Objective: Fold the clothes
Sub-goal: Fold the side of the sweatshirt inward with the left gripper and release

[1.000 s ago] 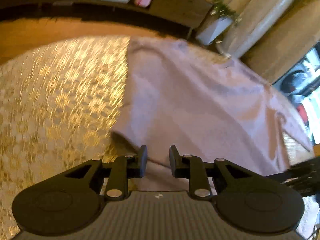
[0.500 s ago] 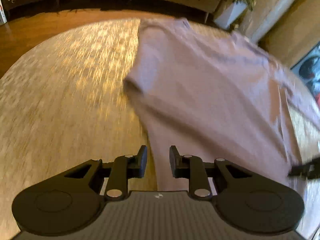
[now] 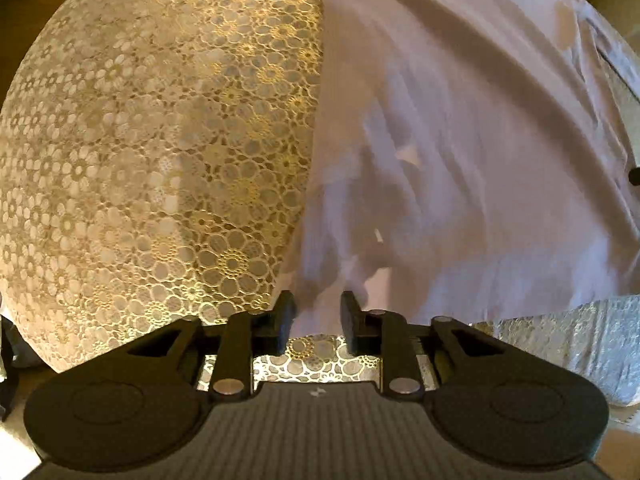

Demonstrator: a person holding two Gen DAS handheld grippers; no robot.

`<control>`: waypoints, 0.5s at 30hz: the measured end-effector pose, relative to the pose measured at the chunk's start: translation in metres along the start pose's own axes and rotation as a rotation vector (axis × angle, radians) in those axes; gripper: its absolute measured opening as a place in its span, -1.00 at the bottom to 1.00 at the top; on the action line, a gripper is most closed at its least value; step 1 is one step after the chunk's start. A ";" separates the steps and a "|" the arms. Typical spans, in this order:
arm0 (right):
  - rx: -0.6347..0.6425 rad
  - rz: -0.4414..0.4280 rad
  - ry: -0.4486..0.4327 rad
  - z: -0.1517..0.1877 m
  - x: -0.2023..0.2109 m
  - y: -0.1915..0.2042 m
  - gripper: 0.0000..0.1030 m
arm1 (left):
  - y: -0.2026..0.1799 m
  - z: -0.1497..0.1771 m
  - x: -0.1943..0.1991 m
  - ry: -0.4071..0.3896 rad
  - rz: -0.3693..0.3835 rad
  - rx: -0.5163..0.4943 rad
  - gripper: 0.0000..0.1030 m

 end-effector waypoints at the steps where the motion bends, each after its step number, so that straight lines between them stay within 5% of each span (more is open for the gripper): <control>1: 0.002 -0.005 -0.003 -0.002 0.000 0.004 1.00 | 0.000 -0.001 -0.001 -0.006 0.002 -0.003 -0.13; 3: -0.002 -0.014 -0.009 -0.006 0.000 0.010 1.00 | -0.002 0.000 -0.006 -0.011 0.016 -0.014 0.28; 8: 0.017 -0.006 -0.036 -0.017 0.001 0.022 1.00 | 0.007 -0.001 -0.011 0.013 0.033 -0.010 0.27; 10: 0.021 0.003 -0.049 -0.022 0.000 0.025 1.00 | 0.016 -0.001 -0.011 0.016 0.044 -0.003 0.06; 14: 0.028 0.024 -0.072 -0.034 -0.003 0.031 1.00 | 0.039 0.000 -0.008 0.021 0.047 -0.019 -0.92; 15: 0.027 0.028 -0.074 -0.036 -0.004 0.033 1.00 | 0.043 0.000 -0.005 0.019 0.052 -0.019 -0.92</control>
Point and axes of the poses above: each gripper's, at about its wrist camera, not at the fingertips, and x roughly against the way its jaws point, y to its left, z to its underside, the point moved 9 cm from there along -x, roughly the way its jaws point, and after that the axes turned 14 degrees about z, right-handed, at the moved point
